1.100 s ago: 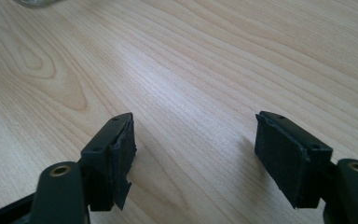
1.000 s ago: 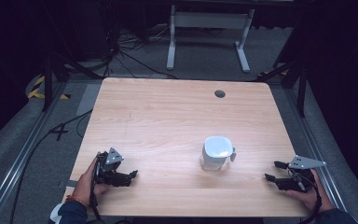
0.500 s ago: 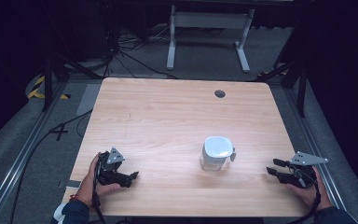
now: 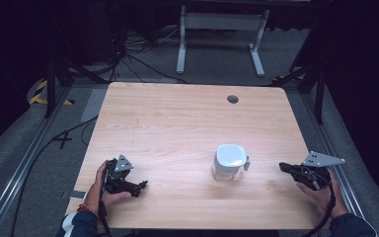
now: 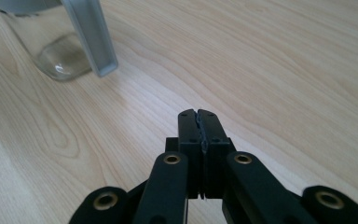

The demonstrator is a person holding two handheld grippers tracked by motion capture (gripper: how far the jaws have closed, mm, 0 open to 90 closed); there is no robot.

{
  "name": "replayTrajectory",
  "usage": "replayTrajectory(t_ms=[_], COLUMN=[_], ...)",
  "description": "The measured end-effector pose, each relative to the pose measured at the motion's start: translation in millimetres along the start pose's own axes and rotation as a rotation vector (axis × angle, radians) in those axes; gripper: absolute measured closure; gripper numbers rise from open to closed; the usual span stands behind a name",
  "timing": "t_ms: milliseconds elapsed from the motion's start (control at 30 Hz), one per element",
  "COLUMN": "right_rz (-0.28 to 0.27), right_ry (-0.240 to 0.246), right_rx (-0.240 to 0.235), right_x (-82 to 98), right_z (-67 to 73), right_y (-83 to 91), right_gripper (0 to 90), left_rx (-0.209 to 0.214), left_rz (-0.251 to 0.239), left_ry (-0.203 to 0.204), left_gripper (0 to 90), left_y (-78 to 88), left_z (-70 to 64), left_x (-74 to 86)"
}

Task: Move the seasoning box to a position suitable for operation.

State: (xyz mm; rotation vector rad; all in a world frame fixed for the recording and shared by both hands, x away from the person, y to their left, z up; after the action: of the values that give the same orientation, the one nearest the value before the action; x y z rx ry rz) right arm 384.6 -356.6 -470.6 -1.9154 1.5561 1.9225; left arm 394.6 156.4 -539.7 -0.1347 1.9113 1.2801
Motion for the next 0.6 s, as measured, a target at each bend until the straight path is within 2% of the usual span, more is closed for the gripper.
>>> replayTrajectory(t_ms=[167, 200, 367, 600], right_rz=[-0.038, -0.059, -0.086, -0.129], right_ry=[0.016, 0.028, 0.057, 0.102], right_rx=[-0.012, -0.024, -0.032, -0.055], right_x=[-17.1, -26.2, -42.6, -76.1], right_z=[2.4, 4.9, 9.4, 18.1], right_y=[-2.7, -3.3, -5.3, -12.3], right_gripper=[89.4, 89.5, 89.6, 89.7], left_rx=[0.004, 0.004, 0.004, 0.002], left_rz=[-0.001, -0.001, -0.001, -0.001], left_ry=[0.009, 0.01, 0.01, 0.012], left_gripper=[0.4, 0.4, 0.4, 0.4], left_y=[-0.4, -0.4, -0.4, -0.6], left_z=[-0.8, -0.8, -0.9, -1.1], left_x=[0.2, 0.2, 0.2, 0.1])
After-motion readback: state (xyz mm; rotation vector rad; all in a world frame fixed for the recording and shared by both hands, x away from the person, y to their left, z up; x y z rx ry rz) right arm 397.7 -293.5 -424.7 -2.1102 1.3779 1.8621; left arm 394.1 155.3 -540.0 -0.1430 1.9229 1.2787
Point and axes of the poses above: each handheld gripper's, and its own axes: y roughly backward along the jaws, x roughly out of its underside, z roughly to its left, the point moved 8 cm from there along -y, roughly forward along the jaws, and after that the axes turned 12 degrees about y, right-handed, at the moved point
